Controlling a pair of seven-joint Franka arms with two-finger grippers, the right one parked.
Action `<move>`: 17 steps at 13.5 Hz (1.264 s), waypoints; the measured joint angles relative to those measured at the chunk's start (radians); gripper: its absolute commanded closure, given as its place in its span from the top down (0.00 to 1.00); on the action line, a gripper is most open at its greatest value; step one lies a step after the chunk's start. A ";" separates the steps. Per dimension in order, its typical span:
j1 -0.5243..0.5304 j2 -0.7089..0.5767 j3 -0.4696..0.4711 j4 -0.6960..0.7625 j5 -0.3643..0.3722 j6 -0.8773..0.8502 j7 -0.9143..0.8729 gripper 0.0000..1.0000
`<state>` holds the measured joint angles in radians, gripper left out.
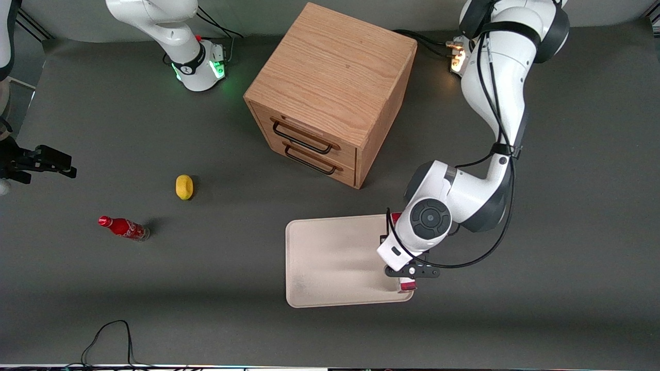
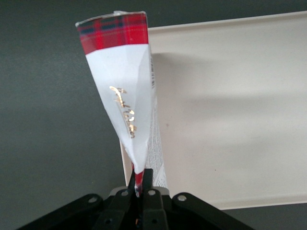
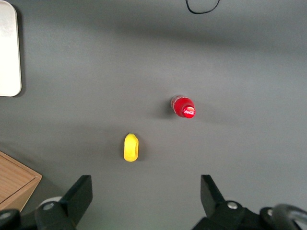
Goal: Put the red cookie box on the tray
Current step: 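Lower the box onto the tray and open the left gripper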
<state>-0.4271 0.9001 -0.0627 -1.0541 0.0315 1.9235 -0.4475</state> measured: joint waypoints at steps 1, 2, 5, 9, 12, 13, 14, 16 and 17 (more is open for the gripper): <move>-0.001 0.012 -0.001 -0.006 0.000 0.022 0.000 0.00; -0.003 0.021 -0.002 -0.015 0.000 0.043 0.000 0.00; -0.009 0.033 -0.004 -0.042 0.000 0.090 0.000 0.32; -0.010 0.032 -0.004 -0.039 0.001 0.091 0.002 1.00; -0.012 0.007 -0.005 -0.033 0.000 0.051 -0.001 1.00; -0.012 -0.014 -0.005 -0.028 0.000 0.010 -0.002 1.00; -0.012 -0.044 -0.006 -0.019 0.000 -0.041 -0.002 1.00; -0.013 -0.129 -0.007 -0.006 -0.003 -0.149 -0.004 1.00; -0.014 -0.182 -0.007 -0.005 -0.004 -0.205 -0.004 1.00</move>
<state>-0.4413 0.7184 -0.0701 -1.0587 0.0278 1.7181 -0.4515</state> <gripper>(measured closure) 0.000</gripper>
